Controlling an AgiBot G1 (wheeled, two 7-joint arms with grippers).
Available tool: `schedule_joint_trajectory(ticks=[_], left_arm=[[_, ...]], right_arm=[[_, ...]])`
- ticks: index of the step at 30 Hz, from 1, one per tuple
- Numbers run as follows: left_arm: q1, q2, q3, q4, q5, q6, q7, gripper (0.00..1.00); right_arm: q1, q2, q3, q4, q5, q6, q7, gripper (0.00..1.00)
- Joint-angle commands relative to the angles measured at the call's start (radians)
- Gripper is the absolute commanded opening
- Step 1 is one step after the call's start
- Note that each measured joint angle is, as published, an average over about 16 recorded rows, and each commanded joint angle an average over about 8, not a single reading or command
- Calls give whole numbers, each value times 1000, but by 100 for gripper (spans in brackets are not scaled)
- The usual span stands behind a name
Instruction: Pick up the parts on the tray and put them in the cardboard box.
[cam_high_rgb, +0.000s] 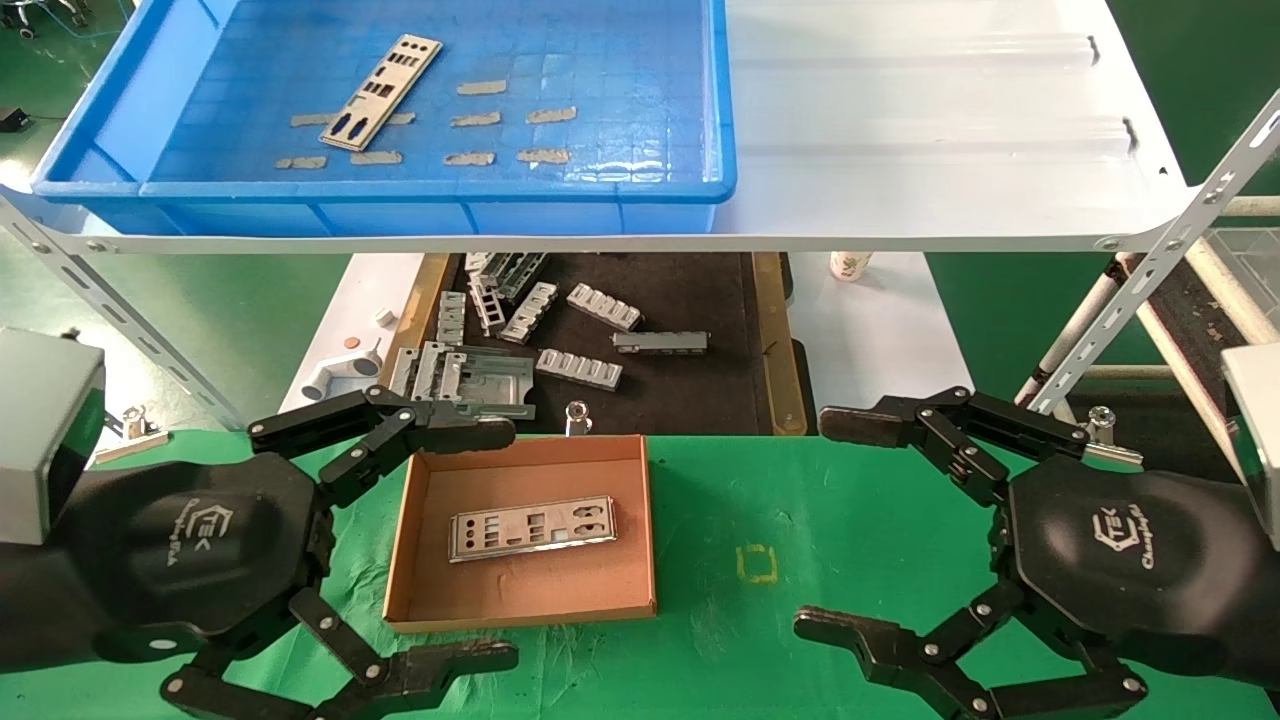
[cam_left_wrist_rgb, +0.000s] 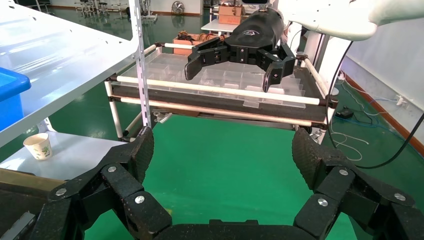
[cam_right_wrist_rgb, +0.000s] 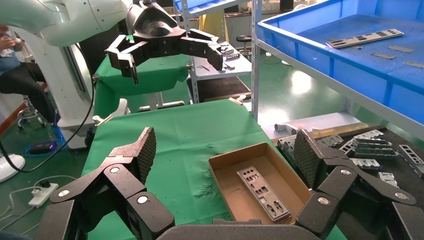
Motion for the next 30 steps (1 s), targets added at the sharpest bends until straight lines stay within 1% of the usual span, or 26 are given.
schedule_joint_trajectory(ticks=[1, 30], left_arm=[[0, 0, 0, 0, 0, 0, 0, 100], [0, 0, 0, 0, 0, 0, 0, 100]], right_arm=[[0, 0, 0, 0, 0, 0, 0, 100], [0, 0, 0, 0, 0, 0, 0, 100]])
